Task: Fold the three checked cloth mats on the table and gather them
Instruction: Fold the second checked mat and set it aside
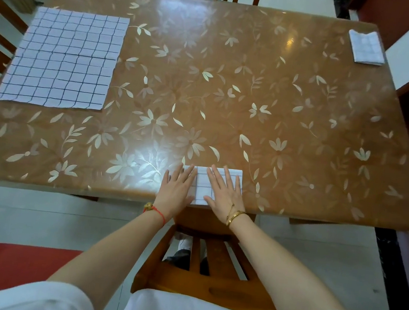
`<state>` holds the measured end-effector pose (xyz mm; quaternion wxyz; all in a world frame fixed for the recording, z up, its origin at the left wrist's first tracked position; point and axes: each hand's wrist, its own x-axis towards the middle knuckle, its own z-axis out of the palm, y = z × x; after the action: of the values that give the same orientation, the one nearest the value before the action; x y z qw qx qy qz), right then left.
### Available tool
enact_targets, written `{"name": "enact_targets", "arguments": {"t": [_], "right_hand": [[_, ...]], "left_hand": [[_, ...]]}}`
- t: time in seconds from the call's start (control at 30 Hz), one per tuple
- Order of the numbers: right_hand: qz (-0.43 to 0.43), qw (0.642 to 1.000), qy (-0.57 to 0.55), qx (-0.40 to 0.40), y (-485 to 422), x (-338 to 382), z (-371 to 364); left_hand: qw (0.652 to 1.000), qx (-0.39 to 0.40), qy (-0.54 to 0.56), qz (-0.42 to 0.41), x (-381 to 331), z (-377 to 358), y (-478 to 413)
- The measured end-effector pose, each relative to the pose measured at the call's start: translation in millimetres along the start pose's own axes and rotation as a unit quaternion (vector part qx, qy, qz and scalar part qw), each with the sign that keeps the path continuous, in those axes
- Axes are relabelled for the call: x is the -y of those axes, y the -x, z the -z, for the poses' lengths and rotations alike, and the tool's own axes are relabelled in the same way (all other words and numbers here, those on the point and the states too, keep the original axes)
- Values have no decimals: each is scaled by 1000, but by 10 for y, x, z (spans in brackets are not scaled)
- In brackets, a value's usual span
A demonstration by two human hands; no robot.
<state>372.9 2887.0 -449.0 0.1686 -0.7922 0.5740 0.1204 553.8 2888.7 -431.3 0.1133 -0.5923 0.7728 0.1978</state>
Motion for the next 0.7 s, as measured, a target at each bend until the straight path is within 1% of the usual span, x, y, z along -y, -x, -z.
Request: {"name": "enact_targets", "arguments": {"t": [0.07,0.13,0.2,0.3,0.5,0.6,0.7], "right_hand": [[-5,1000,2,10,-32,17,0],[-10,1000,1,23,-57,27,-16],[-18,999,-7,38,-75,-9,-19],[-36,998,-16,39,-65,-198,-20],[-82,996,-36,19,142,-781,-85],[-77,996,-30,25,155,-848,-47],[-75,996,-36,19,159,-827,-18]], "left_hand": [[999,41,-24,6,-20,-1,-79],[997,63,-40,10,-7,-8,-128],[996,75,-51,10,27,-10,-163],[996,79,-43,5,78,-19,-185],[998,67,-6,2,117,-25,-170],[999,32,33,2,114,-6,-191],[994,0,104,15,119,42,-287]]}}
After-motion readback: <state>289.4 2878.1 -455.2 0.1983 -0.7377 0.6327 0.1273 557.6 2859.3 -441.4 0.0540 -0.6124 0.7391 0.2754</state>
